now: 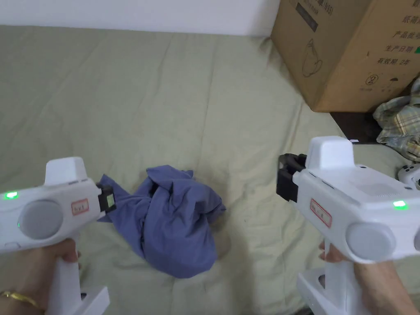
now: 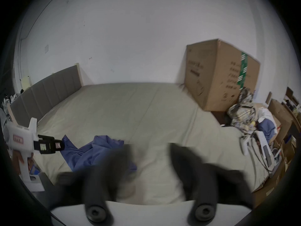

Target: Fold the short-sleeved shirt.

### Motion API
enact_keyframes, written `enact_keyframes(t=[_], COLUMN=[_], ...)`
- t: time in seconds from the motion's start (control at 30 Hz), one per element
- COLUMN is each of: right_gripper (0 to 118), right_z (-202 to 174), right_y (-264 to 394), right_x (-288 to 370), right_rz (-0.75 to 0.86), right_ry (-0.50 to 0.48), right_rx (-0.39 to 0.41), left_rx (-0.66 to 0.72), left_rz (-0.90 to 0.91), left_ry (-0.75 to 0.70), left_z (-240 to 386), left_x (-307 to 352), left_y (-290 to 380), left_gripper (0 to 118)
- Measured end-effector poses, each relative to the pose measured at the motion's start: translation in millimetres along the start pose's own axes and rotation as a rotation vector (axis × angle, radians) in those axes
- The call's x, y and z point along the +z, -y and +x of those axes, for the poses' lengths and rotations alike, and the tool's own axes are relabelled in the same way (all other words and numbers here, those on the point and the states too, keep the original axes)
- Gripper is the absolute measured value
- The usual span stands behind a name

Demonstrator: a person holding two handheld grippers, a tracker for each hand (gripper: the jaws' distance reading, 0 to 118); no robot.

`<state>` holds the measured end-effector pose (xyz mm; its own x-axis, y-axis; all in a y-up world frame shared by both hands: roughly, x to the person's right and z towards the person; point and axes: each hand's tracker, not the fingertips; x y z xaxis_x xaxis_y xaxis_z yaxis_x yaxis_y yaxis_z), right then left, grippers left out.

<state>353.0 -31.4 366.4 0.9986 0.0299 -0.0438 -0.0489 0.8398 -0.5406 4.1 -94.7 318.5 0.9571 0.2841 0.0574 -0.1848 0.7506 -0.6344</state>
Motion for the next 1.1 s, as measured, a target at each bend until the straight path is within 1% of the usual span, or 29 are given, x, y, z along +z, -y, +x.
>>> enact_keyframes(t=[0.03, 0.07, 0.13, 0.2, 0.23, 0.27, 0.3, 0.37, 0.43, 0.47, 0.5, 0.53, 0.57, 0.6, 0.63, 0.67, 0.73, 0.77, 0.83, 0.9, 1.0, 1.1], right_gripper=[95, 111, 112, 112, 112, 112, 111, 106, 103, 99, 91, 78, 47, 19, 5, 5, 4, 4, 4, 4, 4, 4], right_z=[0.0, 0.4, -5.4, -17.6, -22.6, -26.4, -29.5, -34.4, -35.1, -36.7, -36.8, -37.5, -39.1, -40.5, -42.2, -43.3, -43.7, -42.5, -38.0, -31.2, -6.7, 28.1], right_y=[-3.9, -6.8, -12.1, -11.8, -9.4, -6.4, -2.2, 7.1, 13.6, 17.6, 20.2, 22.3, 24.4, 27.3, 29.3, 31.0, 34.5, 33.8, 28.5, 18.4, -4.6, -31.0], right_x=[-8.8, -21.9, -49.2, -77.9, -94.9, -112.8, -129.5, -163.4, -188.6, -197.4, -204.2, -209.5, -213.7, -213.9, -215.5, -217.1, -216.3, -213.0, -203.1, -179.6, -141.5, -91.2], right_rz=[-0.022, -0.049, -0.147, -0.220, -0.283, -0.353, -0.413, -0.509, -0.586, -0.591, -0.591, -0.602, -0.620, -0.631, -0.635, -0.642, -0.646, -0.632, -0.594, -0.554, -0.439, -0.311], right_ry=[-0.024, -0.061, -0.111, -0.132, -0.151, -0.156, -0.145, -0.143, -0.117, -0.092, -0.095, -0.118, -0.139, -0.161, -0.199, -0.231, -0.291, -0.287, -0.275, -0.276, -0.288, -0.294], right_rx=[-0.006, -0.008, 0.007, 0.037, 0.030, 0.018, -0.016, -0.078, -0.127, -0.153, -0.179, -0.199, -0.209, -0.217, -0.219, -0.225, -0.266, -0.278, -0.259, -0.241, -0.236, -0.265], left_rx=[-0.002, -0.005, 0.009, 0.023, 0.068, 0.077, 0.087, 0.083, 0.076, 0.074, 0.073, 0.075, 0.080, 0.083, 0.087, 0.092, 0.105, 0.114, 0.131, 0.183, 0.223, 0.226], left_rz=[-0.002, -0.008, -0.017, -0.019, -0.030, -0.029, -0.030, -0.030, -0.031, -0.034, -0.036, -0.039, -0.045, -0.050, -0.068, -0.068, -0.076, -0.076, -0.075, -0.063, -0.010, 0.055], left_ry=[-0.010, -0.020, -0.028, -0.027, -0.008, -0.010, -0.011, -0.010, -0.010, -0.013, -0.015, -0.014, -0.014, -0.016, -0.022, -0.022, -0.023, -0.024, -0.031, -0.026, 0.015, 0.033], left_z=[-2.0, -4.2, -12.8, -18.4, -19.6, -21.6, -23.0, -23.5, -24.1, -24.9, -26.0, -26.5, -27.9, -28.8, -30.2, -30.4, -32.6, -33.8, -34.3, -37.0, -35.2, -32.3], left_x=[0.4, 0.7, -2.9, -4.4, -5.2, -6.3, -7.1, -8.5, -10.4, -12.1, -13.6, -14.5, -16.3, -17.9, -19.4, -20.1, -23.9, -25.2, -23.3, -18.3, -3.4, 15.8], left_y=[5.0, 9.3, 15.2, 18.1, 20.5, 21.8, 22.4, 23.3, 23.5, 24.2, 24.9, 25.4, 26.2, 26.8, 28.4, 28.6, 29.0, 29.0, 27.5, 23.5, 4.1, -26.2], left_gripper=[0, 0, 0, 0, 0, 0, 0, 0, 0, 0, 0, 0, 0, 0, 0, 0, 0, 0, 0, 0, 0, 0])
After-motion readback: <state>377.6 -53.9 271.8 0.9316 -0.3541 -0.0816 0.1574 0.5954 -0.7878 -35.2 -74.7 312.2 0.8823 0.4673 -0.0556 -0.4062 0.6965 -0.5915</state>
